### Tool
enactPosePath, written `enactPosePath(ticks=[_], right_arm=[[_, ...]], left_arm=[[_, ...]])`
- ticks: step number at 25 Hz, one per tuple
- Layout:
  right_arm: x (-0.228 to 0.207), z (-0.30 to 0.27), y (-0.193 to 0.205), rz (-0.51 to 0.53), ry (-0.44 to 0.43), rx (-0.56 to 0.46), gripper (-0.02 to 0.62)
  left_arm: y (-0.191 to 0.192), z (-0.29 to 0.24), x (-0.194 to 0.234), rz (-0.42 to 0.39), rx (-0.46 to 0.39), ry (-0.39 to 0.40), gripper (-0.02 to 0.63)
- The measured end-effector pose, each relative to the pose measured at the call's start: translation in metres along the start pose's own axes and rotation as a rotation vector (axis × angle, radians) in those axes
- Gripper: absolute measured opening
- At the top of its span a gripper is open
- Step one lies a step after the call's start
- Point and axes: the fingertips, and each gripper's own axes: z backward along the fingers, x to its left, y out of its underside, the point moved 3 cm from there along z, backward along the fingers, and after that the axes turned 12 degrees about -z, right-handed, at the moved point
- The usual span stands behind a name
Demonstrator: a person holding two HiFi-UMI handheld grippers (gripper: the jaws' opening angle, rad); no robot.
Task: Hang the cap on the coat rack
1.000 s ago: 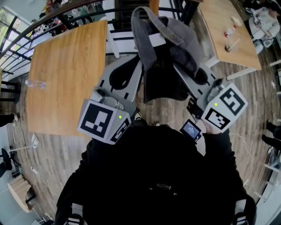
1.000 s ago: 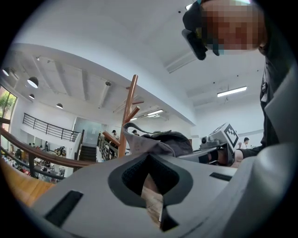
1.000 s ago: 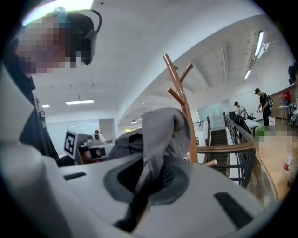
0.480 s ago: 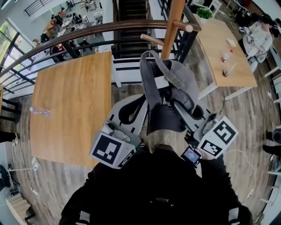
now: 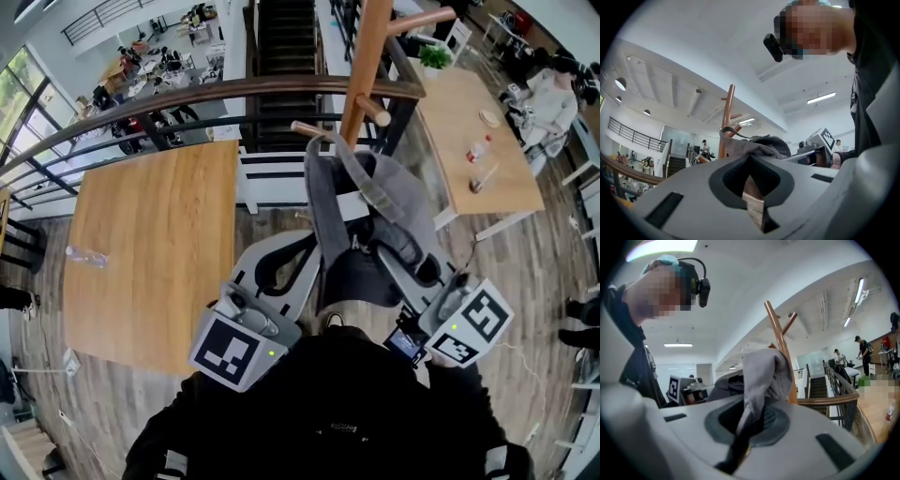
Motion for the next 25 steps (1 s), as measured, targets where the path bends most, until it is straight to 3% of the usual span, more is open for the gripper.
enactPosePath(ticks=[12,25], right_arm=[[0.007,0.012,-0.024,0.019,-0.02,-0.068,0.011],[-0.002,0.015,-0.024,-0.038,0.009,-0.084,0.011]], left_arm=[[-0.028,-0.007,0.0,-0.06,-0.066,0.02,0.005],[-0.029,-0.02,0.0,-0.03,-0.081,0.031,0.005]])
